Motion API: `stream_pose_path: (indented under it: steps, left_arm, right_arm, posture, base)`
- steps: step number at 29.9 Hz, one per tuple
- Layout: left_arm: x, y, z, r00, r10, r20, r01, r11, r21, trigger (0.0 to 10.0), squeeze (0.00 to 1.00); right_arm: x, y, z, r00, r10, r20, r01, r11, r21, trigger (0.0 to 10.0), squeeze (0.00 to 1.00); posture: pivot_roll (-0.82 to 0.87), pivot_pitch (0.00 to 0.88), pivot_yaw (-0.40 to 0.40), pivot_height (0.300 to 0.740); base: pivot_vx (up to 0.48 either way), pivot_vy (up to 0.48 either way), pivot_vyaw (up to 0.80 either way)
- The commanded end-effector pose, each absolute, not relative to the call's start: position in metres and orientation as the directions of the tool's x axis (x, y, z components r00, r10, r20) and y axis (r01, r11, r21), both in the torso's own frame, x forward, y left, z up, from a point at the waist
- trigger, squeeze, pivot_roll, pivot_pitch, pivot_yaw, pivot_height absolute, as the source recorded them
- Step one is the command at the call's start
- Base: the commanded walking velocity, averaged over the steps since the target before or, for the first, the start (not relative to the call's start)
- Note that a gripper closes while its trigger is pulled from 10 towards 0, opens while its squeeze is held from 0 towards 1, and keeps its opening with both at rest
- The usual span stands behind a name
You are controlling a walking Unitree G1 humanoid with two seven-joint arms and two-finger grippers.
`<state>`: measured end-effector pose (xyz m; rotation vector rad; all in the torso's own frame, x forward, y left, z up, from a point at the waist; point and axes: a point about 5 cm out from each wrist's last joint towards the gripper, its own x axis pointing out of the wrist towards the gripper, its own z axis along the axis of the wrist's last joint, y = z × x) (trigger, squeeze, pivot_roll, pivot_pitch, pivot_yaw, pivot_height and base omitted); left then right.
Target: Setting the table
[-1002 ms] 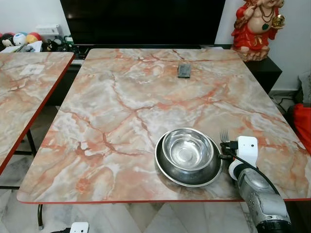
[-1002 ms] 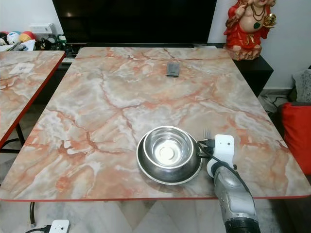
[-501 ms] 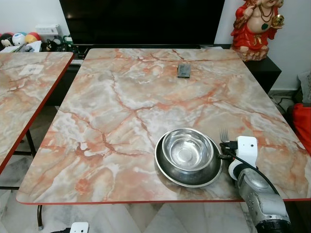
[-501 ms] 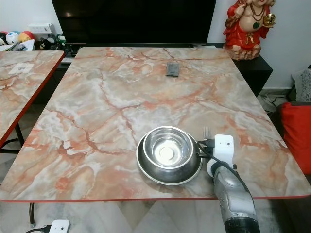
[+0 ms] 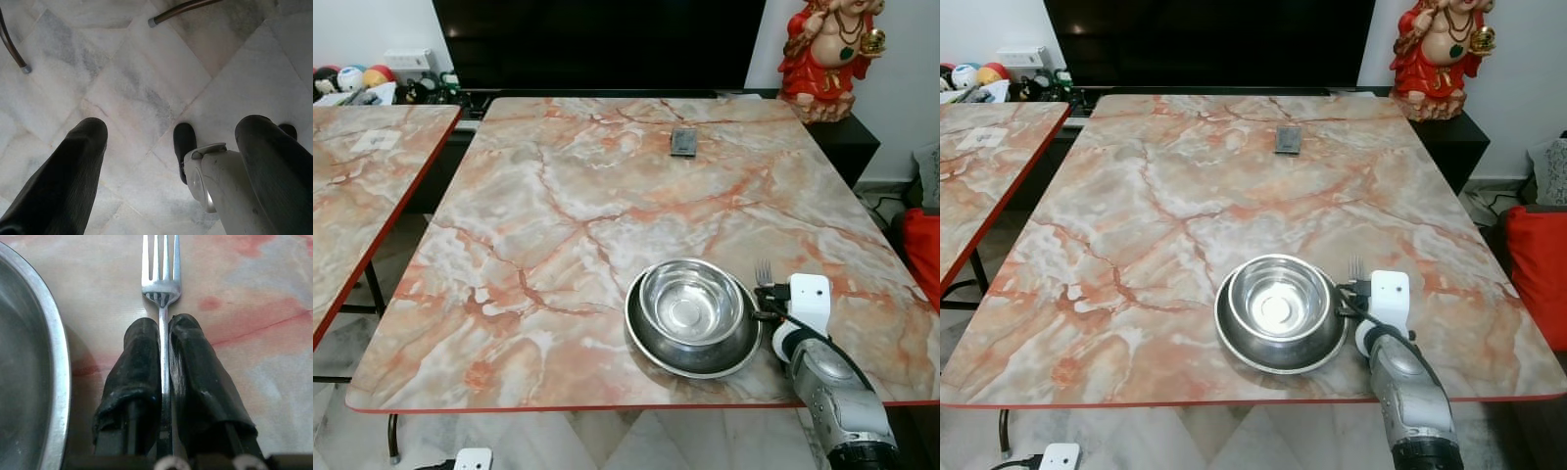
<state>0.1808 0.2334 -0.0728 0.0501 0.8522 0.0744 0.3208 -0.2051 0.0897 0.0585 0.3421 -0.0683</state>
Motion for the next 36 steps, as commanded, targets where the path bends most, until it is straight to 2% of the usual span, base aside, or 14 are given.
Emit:
stream_pose_path:
  steps: [1, 18, 19, 20, 21, 23, 24, 31, 36]
  left_arm:
    - [0.173, 0.235, -0.077, 0.627, 0.091, -0.774, -0.041, 0.996, 0.083, 10.0, 0.0]
    - [0.173, 0.234, -0.077, 0.626, 0.089, -0.775, -0.039, 0.996, 0.084, 10.0, 0.0]
    - [0.173, 0.234, -0.077, 0.626, 0.089, -0.775, -0.039, 0.996, 0.084, 10.0, 0.0]
    - [0.173, 0.234, -0.077, 0.626, 0.089, -0.775, -0.039, 0.996, 0.083, 10.0, 0.0]
    - [0.173, 0.234, -0.077, 0.626, 0.089, -0.775, -0.039, 0.996, 0.083, 10.0, 0.0]
    - [0.173, 0.234, -0.077, 0.626, 0.089, -0.775, -0.039, 0.996, 0.083, 10.0, 0.0]
    - [0.173, 0.234, -0.077, 0.625, 0.088, -0.775, -0.038, 0.996, 0.083, 10.0, 0.0]
    - [0.173, 0.234, -0.077, 0.625, 0.088, -0.776, -0.038, 0.996, 0.082, 10.0, 0.0]
    - [0.173, 0.234, -0.077, 0.625, 0.088, -0.775, -0.038, 0.996, 0.082, 10.0, 0.0]
  right_arm:
    - [0.321, -0.205, 0.088, 0.936, -0.064, -0.346, 0.081, 0.996, 0.036, 10.0, 0.0]
    - [0.324, -0.204, 0.091, 0.943, -0.053, -0.329, 0.076, 0.995, 0.058, 10.0, 0.0]
    - [0.324, -0.203, 0.091, 0.943, -0.052, -0.329, 0.075, 0.995, 0.058, 10.0, 0.84]
    - [0.324, -0.203, 0.091, 0.943, -0.052, -0.33, 0.075, 0.996, 0.057, 10.0, 0.9]
    - [0.324, -0.203, 0.091, 0.942, -0.054, -0.33, 0.077, 0.996, 0.055, 10.0, 0.92]
    - [0.324, -0.204, 0.091, 0.942, -0.059, -0.331, 0.081, 0.995, 0.052, 10.0, 0.82]
    - [0.324, -0.204, 0.09, 0.941, -0.061, -0.333, 0.081, 0.996, 0.047, 10.0, 0.0]
    - [0.324, -0.205, 0.091, 0.942, -0.066, -0.33, 0.085, 0.995, 0.044, 10.0, 0.0]
    - [0.327, -0.209, 0.101, 0.96, -0.107, -0.258, 0.126, 0.99, 0.06, 10.0, 0.0]
  posture:
    - [-0.02, 0.132, 0.003, 0.74]
    - [-0.02, 0.127, 0.002, 0.74]
    - [-0.02, 0.127, 0.002, 0.74]
    - [-0.02, 0.127, 0.002, 0.74]
    - [-0.02, 0.126, 0.002, 0.74]
    - [-0.02, 0.126, 0.002, 0.74]
    - [-0.02, 0.126, 0.002, 0.74]
    - [-0.02, 0.125, 0.001, 0.74]
    - [-0.02, 0.124, 0.002, 0.74]
  base:
    - [0.0, 0.0, 0.0]
    - [0.0, 0.0, 0.0]
    - [0.0, 0.0, 0.0]
    - [0.0, 0.0, 0.0]
    - [0.0, 0.0, 0.0]
    - [0.0, 0.0, 0.0]
    - [0.0, 0.0, 0.0]
    - [0.0, 0.0, 0.0]
    - [0.0, 0.0, 0.0]
